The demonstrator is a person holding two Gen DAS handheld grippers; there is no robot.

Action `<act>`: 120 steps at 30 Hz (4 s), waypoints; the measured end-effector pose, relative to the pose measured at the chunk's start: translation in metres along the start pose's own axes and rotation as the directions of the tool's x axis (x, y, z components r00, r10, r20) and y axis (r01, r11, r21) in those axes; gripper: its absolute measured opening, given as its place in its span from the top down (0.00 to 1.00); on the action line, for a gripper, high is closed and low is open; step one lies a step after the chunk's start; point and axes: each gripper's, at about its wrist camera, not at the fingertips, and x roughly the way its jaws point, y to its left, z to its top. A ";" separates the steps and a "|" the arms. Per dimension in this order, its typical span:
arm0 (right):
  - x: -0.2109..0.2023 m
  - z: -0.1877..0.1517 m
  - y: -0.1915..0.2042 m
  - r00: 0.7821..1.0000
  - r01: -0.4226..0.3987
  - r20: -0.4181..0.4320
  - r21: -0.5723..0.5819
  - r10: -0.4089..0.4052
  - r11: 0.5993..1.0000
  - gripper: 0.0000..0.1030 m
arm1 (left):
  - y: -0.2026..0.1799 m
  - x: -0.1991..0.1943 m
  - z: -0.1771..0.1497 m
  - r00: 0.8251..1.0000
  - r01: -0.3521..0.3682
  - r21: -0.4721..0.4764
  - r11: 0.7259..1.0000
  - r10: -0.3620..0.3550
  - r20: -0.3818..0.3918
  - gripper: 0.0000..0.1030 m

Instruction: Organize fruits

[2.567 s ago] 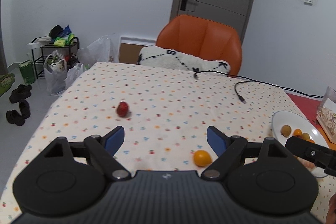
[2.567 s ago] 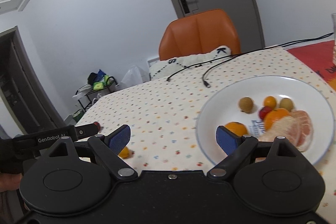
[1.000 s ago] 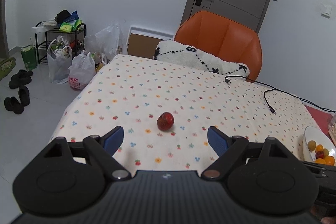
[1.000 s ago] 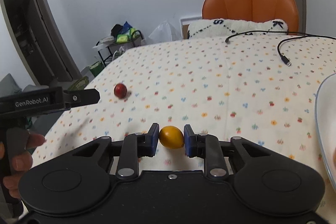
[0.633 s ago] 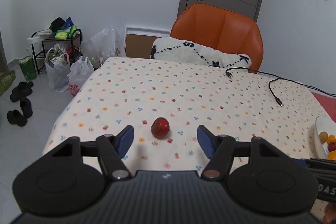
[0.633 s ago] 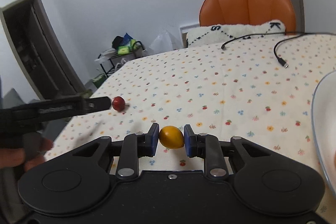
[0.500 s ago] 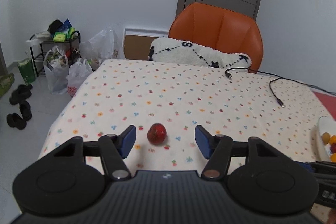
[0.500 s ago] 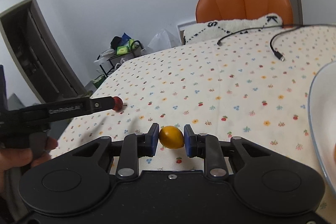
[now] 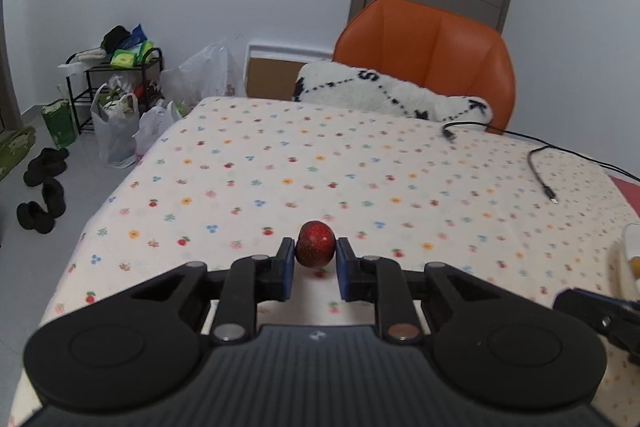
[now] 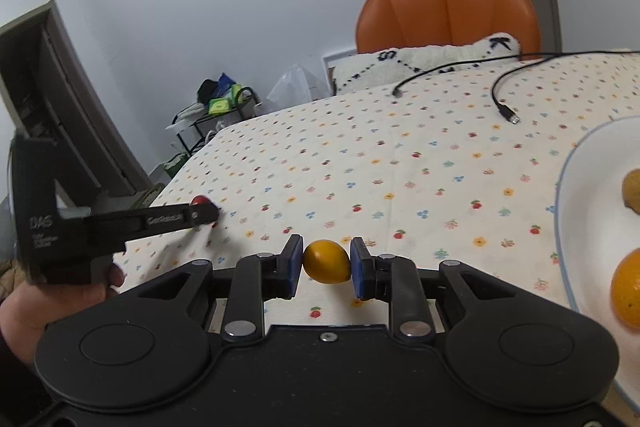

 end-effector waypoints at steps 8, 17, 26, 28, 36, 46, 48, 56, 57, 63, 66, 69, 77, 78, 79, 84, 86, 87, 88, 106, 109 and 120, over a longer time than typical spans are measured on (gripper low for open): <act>-0.030 0.010 -0.003 0.997 0.026 0.075 0.012 -0.027 1.000 0.77 | -0.033 -0.027 0.000 0.996 0.080 0.019 0.997 -0.081 0.023 0.81; -0.068 0.013 -0.028 0.986 0.095 0.135 0.048 -0.101 0.994 0.77 | -0.073 -0.048 0.002 0.985 0.165 0.048 0.985 -0.167 0.047 0.81; -0.103 0.012 -0.051 0.965 0.182 0.177 0.070 -0.192 0.981 0.77 | -0.111 -0.061 -0.001 0.969 0.238 0.082 0.968 -0.243 0.050 0.81; -0.110 0.011 -0.057 0.961 0.194 0.183 0.078 -0.206 0.978 0.77 | -0.119 -0.064 -0.002 0.965 0.251 0.089 0.964 -0.256 0.051 0.81; -0.127 0.004 -0.077 0.951 0.227 0.192 0.105 -0.244 0.968 0.77 | -0.149 -0.070 -0.008 0.953 0.291 0.122 0.949 -0.298 0.046 0.81; -0.139 -0.004 -0.102 0.943 0.234 0.200 0.164 -0.265 0.958 0.71 | -0.184 -0.075 -0.018 0.937 0.340 0.161 0.927 -0.349 0.030 0.81; -0.144 -0.006 -0.107 0.942 0.230 0.204 0.182 -0.266 0.956 0.70 | -0.190 -0.076 -0.019 0.932 0.351 0.168 0.921 -0.361 0.028 0.81; -0.162 -0.012 -0.122 0.933 0.246 0.212 0.213 -0.291 0.946 0.68 | -0.212 -0.071 -0.021 0.917 0.390 0.188 0.901 -0.399 0.008 0.81; -0.164 -0.013 -0.124 0.932 0.248 0.212 0.216 -0.293 0.944 0.68 | -0.214 -0.070 -0.021 0.916 0.394 0.189 0.899 -0.402 0.004 0.81; -0.171 -0.020 -0.131 0.929 0.266 0.201 0.225 -0.312 0.937 0.68 | -0.228 -0.060 -0.024 0.908 0.413 0.198 0.889 -0.418 -0.021 0.81; -0.173 -0.024 -0.134 0.928 0.272 0.195 0.229 -0.318 0.935 0.67 | -0.233 -0.057 -0.024 0.905 0.421 0.203 0.884 -0.424 -0.031 0.80; -0.173 -0.026 -0.135 0.927 0.277 0.192 0.230 -0.323 0.933 0.63 | -0.235 -0.058 -0.024 0.912 0.405 0.214 0.889 -0.409 -0.025 0.76; -0.169 -0.027 -0.132 0.933 0.264 0.187 0.222 -0.307 0.939 0.61 | -0.219 -0.060 -0.025 0.925 0.378 0.187 0.907 -0.379 -0.033 0.68; -0.168 -0.028 -0.132 0.934 0.262 0.186 0.221 -0.304 0.939 0.61 | -0.217 -0.061 -0.025 0.926 0.376 0.184 0.908 -0.376 -0.035 0.68; -0.167 -0.028 -0.131 0.935 0.260 0.185 0.220 -0.302 0.940 0.60 | -0.215 -0.062 -0.025 0.927 0.372 0.183 0.910 -0.373 -0.035 0.66; -0.164 -0.030 -0.126 0.940 0.250 0.178 0.216 -0.290 0.944 0.59 | -0.206 -0.070 -0.027 0.933 0.358 0.182 0.916 -0.359 -0.029 0.56; -0.165 -0.030 -0.122 0.941 0.246 0.181 0.211 -0.285 0.946 0.59 | -0.201 -0.074 -0.027 0.935 0.352 0.175 0.919 -0.354 -0.023 0.51; -0.165 -0.030 -0.120 0.941 0.244 0.183 0.209 -0.283 0.947 0.59 | -0.198 -0.076 -0.027 0.936 0.349 0.171 0.921 -0.351 -0.021 0.50; -0.165 -0.030 -0.119 0.942 0.243 0.185 0.206 -0.282 0.948 0.58 | -0.196 -0.077 -0.027 0.937 0.346 0.168 0.923 -0.348 -0.019 0.48; -0.178 -0.032 -0.085 0.945 0.210 0.219 0.163 -0.243 0.964 0.33 | -0.150 -0.124 -0.032 0.969 0.231 0.163 0.959 -0.242 0.052 0.10; -0.184 -0.032 -0.078 0.943 0.209 0.231 0.148 -0.240 0.967 0.23 | -0.144 -0.133 -0.033 0.972 0.219 0.164 0.962 -0.229 0.047 0.08; -0.200 -0.036 -0.051 0.948 0.188 0.240 0.113 -0.210 0.976 0.03 | -0.120 -0.164 -0.037 0.981 0.177 0.141 0.974 -0.185 0.049 0.05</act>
